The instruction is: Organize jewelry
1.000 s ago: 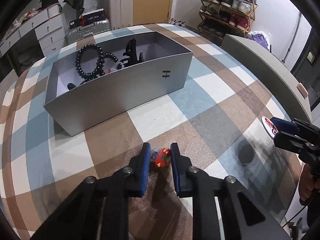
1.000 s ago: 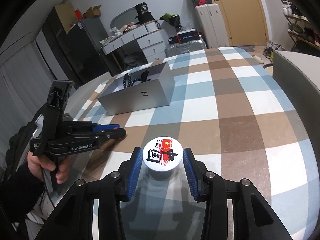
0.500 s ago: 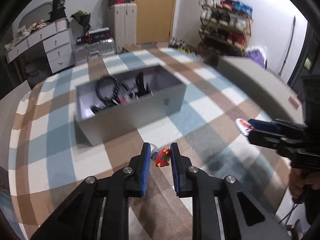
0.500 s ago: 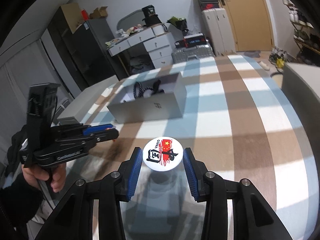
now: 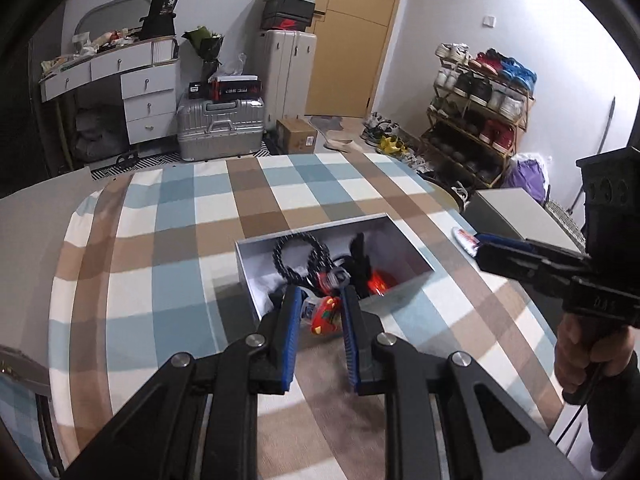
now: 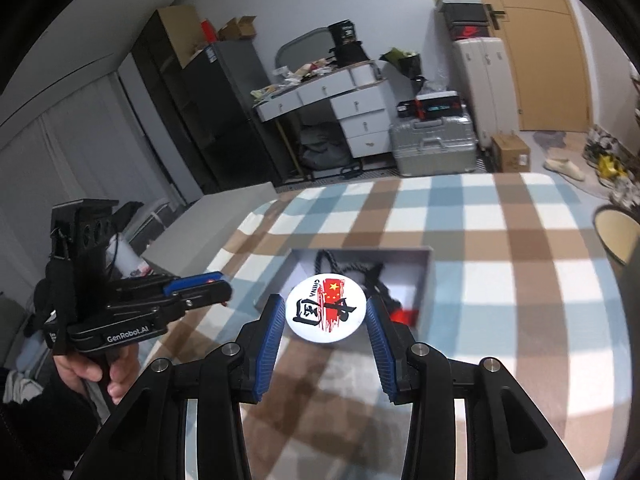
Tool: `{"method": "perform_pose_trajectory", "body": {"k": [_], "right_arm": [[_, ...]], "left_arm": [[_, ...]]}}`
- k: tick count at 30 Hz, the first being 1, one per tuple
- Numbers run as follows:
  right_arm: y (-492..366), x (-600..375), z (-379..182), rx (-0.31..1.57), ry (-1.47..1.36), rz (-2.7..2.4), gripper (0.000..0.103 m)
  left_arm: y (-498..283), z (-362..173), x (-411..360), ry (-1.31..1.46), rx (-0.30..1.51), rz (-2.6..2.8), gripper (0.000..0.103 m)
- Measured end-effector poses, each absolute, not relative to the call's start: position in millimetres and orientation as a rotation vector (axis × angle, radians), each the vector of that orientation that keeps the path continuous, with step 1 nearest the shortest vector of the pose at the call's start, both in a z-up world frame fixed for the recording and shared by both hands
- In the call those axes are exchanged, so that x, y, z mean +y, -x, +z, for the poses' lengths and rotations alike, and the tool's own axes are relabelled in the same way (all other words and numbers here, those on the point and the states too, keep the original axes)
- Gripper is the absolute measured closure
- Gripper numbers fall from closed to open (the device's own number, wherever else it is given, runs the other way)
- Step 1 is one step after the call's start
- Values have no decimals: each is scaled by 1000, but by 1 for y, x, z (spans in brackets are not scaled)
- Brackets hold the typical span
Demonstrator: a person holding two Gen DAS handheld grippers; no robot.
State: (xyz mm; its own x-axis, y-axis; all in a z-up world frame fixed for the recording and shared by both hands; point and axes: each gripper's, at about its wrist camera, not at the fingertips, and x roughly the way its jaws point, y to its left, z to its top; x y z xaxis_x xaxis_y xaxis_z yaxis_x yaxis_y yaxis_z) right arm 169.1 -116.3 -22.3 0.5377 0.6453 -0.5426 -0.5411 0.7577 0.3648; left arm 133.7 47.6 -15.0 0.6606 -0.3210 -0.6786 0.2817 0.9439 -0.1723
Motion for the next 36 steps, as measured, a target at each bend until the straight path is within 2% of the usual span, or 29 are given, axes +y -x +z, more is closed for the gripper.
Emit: {"method": "perform_pose_trajectory", "body": {"k": [11, 19, 24, 25, 27, 28, 30, 32, 33, 34, 35, 36], "right_arm": [[-223, -77, -47, 787, -113, 719, 62], [-239, -67, -67, 840, -90, 687, 61], [-232, -72, -62, 800, -87, 674, 60], [-230, -73, -60, 795, -85, 668, 60], [-225, -78, -56, 783, -95, 666, 60], [-222, -81, -54, 773, -101, 655, 60], [-214, -90, -47, 744, -115, 631, 60], [-205, -98, -40, 713, -123, 612, 54], [-197, -102, -36, 687, -124, 602, 48], [-191, -105, -32, 665, -122, 597, 45], [-184, -108, -29, 636, -119, 589, 44], [-179, -110, -26, 617, -115, 582, 42]], "left_arm": [[-186, -36, 52, 211, 840, -447, 88], [-195, -44, 55, 266, 875, -456, 88], [-188, -37, 51, 240, 883, -452, 86], [-189, -36, 52, 241, 882, -446, 82], [-187, -33, 51, 245, 883, -449, 65], [-184, -31, 51, 246, 878, -453, 51], [-175, -25, 51, 235, 851, -431, 47], [-169, -21, 50, 216, 838, -412, 47], [-164, -18, 50, 202, 823, -395, 43], [-159, -15, 48, 179, 804, -366, 38], [-154, -12, 47, 162, 788, -337, 28], [-148, -9, 46, 154, 764, -314, 25]]}}
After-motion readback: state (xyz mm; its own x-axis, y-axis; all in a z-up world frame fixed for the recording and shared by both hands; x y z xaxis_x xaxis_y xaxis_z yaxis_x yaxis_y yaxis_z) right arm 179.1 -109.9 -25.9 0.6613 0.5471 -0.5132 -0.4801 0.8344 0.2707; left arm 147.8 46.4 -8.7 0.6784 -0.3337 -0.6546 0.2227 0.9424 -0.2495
